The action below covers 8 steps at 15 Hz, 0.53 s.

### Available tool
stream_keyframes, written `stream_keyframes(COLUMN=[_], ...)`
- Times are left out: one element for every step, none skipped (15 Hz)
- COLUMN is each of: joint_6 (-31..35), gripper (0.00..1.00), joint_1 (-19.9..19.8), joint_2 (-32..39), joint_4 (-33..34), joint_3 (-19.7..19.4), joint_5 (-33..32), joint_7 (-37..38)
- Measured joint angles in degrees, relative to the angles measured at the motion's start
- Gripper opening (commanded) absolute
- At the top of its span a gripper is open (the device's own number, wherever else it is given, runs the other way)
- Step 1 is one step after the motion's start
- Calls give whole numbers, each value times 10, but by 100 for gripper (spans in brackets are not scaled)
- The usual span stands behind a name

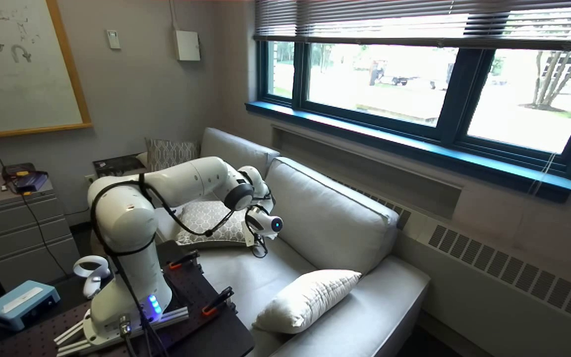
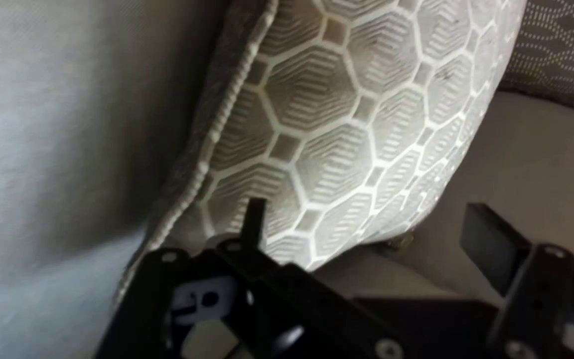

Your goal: Put the two pillows on the right end of the chair

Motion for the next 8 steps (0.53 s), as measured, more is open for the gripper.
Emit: stream_keyframes(joint_6=[-22, -40, -55, -63, -67, -63, -56, -49], gripper=[100, 100, 100, 100, 100, 100, 100, 100], joint_1=[36, 68, 96, 117, 133, 136, 131, 122], joint_2=[-2, -3, -3, -3, -3, -2, 0, 1], joint_4=[19, 35, 48, 55, 57, 56, 54, 52], joint_3=[-27, -55, -83, -108, -133, -146, -150, -153], joint_5=[0, 0, 0, 0, 0, -18, -42, -67], joint_7=[29, 58, 86, 112, 136, 159, 182, 202])
